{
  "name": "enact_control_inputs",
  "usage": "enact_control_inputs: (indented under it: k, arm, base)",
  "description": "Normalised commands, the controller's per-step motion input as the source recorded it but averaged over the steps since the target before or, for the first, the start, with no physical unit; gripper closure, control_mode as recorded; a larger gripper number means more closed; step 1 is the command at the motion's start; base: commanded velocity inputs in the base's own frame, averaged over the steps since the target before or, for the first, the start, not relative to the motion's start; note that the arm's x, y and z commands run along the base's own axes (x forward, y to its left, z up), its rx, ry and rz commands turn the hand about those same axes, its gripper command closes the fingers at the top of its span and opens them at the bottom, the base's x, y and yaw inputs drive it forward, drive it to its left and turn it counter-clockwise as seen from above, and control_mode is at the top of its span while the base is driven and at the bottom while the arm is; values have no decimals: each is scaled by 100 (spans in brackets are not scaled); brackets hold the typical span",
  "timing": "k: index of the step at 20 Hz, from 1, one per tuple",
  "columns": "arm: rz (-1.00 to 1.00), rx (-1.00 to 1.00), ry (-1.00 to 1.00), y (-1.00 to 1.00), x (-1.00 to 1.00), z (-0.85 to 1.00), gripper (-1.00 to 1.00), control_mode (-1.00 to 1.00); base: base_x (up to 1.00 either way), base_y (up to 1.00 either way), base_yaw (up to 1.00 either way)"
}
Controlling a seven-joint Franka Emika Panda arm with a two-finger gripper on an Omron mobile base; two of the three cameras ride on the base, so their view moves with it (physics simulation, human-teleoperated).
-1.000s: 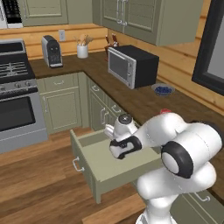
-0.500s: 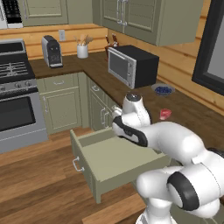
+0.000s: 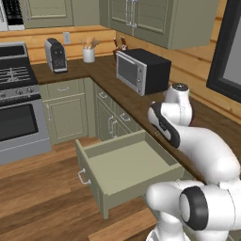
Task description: Pick the peeler from the drawer and place it on the counter.
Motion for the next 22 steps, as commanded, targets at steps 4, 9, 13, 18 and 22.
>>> enact_control_inputs:
  k: [4, 9, 13, 18, 22]
  arm:
    - [0, 16, -1, -100, -35, 0, 100, -100]
    - [0, 16, 3, -100, 0, -7, 100, -100]
    - [0, 10, 10, -100, 15, -27, 100, -100]
    - [-2, 1, 7, -97, 20, -51, 100, -100]
    - [-4, 0, 7, -68, 32, -66, 100, -100]
  base:
    - [0, 0, 0]
    - [0, 0, 0]
    - [0, 0, 0]
    - [0, 0, 0]
    - [0, 0, 0]
